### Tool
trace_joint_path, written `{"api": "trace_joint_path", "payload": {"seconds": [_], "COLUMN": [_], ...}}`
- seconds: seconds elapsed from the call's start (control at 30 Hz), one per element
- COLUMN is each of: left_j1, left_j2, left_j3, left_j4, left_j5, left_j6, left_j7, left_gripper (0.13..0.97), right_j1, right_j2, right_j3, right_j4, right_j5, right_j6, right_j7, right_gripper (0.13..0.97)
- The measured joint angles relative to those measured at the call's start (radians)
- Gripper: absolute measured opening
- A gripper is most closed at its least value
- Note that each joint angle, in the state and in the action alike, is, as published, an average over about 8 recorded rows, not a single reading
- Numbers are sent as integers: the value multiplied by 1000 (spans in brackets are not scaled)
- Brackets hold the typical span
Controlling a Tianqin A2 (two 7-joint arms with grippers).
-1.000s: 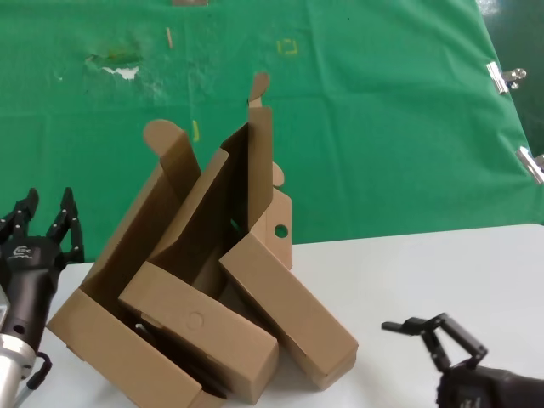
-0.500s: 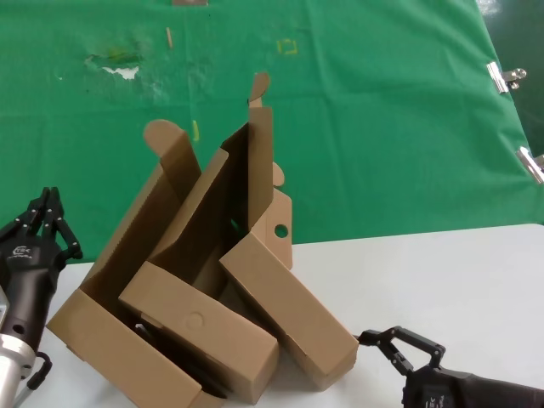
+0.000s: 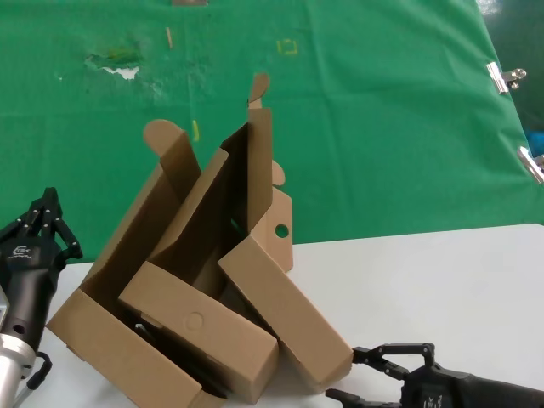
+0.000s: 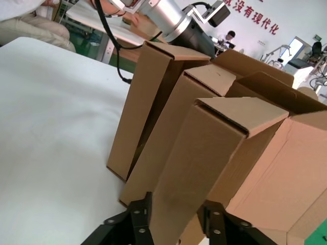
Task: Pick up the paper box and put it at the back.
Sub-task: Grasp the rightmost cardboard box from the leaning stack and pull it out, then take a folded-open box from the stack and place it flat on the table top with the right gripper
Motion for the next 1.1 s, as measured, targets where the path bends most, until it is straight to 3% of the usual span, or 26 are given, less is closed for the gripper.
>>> {"api": "trace_joint_path", "payload": {"seconds": [0.13, 0.4, 0.73, 0.9, 1.1], "left_j1": [0, 0, 0, 0, 0], "left_j2": [0, 0, 0, 0, 0], "left_j3": [0, 0, 0, 0, 0], "left_j4": [0, 0, 0, 0, 0], "left_j5": [0, 0, 0, 0, 0], "left_j6": [0, 0, 0, 0, 0], "left_j7": [0, 0, 0, 0, 0], "left_gripper": [140, 140, 140, 140, 140], "right_j1": [-10, -34, -70, -73, -34], "right_j2": [-1, -2, -1, 45, 130], "right_j3": [2, 15, 72, 95, 55], "right_j4": [15, 52, 146, 223, 306], "right_j5": [4, 17, 7, -87, -318], "right_j6": [11, 32, 136, 278, 421], "right_j7": [1, 17, 103, 240, 499], "right_gripper": [397, 245, 159, 146, 138]}}
